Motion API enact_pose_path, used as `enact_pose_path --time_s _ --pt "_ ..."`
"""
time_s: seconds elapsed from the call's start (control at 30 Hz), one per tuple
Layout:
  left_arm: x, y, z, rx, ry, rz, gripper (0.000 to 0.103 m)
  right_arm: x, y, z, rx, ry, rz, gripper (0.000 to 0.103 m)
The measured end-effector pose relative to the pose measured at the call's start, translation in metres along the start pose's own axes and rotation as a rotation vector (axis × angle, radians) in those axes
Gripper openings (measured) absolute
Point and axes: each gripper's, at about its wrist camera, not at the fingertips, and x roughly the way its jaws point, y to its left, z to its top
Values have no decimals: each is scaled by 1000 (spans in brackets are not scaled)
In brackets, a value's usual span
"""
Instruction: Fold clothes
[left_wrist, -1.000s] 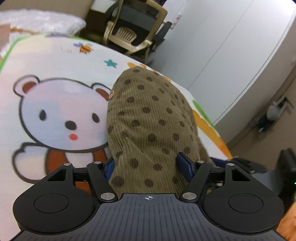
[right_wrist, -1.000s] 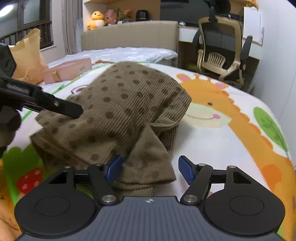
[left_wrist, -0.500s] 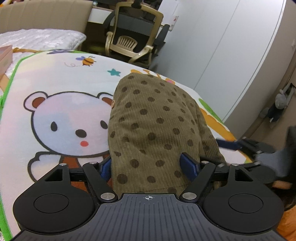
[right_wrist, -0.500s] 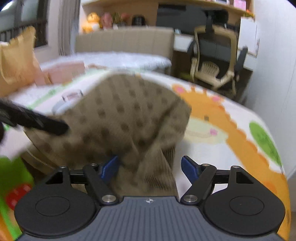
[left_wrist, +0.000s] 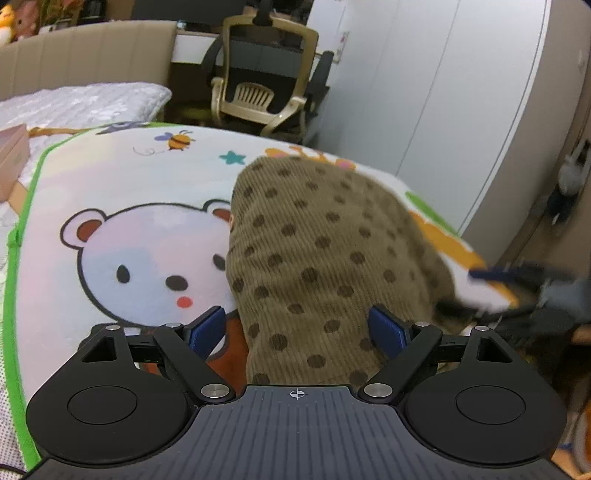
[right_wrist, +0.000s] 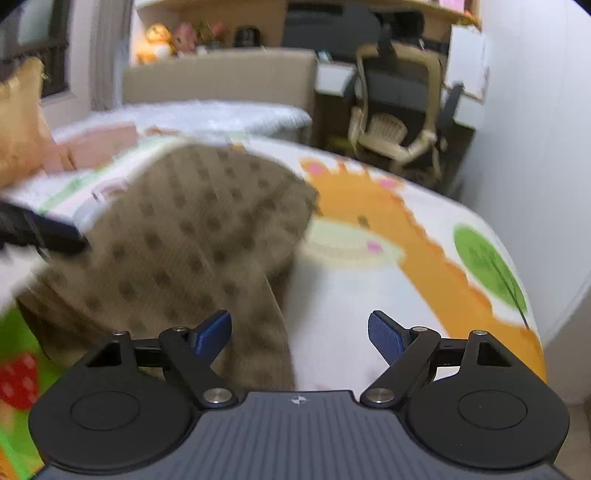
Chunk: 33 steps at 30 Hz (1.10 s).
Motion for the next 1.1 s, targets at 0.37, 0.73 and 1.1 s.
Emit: enact_pose_path --time_s 0.37,0.73,1.1 --pt "1 -3 -5 28 8 27 93 56 38 74 2 -39 139 82" --pt "3 -2 -9 30 24 20 95 46 16 46 86 -8 111 89" --pt "3 -3 -9 28 31 24 95 22 -8 -16 83 134 15 89"
